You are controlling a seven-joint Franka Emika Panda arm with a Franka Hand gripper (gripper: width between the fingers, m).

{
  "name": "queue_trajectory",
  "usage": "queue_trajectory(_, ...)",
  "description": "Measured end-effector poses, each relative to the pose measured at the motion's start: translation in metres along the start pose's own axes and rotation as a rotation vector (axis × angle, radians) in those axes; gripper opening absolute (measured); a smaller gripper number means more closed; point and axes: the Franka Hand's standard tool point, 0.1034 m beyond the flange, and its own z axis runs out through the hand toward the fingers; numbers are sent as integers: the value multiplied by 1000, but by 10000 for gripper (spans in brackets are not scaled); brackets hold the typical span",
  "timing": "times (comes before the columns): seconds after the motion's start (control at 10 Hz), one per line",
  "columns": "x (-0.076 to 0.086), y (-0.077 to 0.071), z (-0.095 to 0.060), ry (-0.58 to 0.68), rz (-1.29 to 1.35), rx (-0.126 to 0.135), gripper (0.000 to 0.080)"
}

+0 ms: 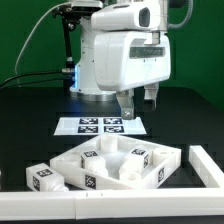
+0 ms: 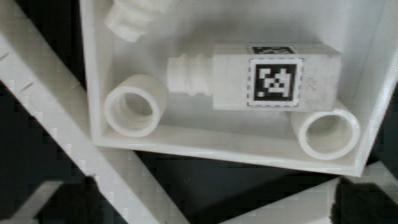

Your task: Assemble square table

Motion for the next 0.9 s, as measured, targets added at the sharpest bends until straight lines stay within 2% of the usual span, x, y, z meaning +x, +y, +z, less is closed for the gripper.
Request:
queue_trajectory(0.4,-2,2,0,4,7,-8,649)
queue_trajectory(0.5,-9,9,0,15,51,-32,649)
queue_trajectory(0.6,-23,13,0,62,144,-93,649)
queue_trajectory(0.7,-38,10,4,63,182,-103,649)
queue_trajectory(0.8,-43,11,6,57,186,-100,649)
queue_trajectory(0.9,-39,10,5,60,180,-100,649)
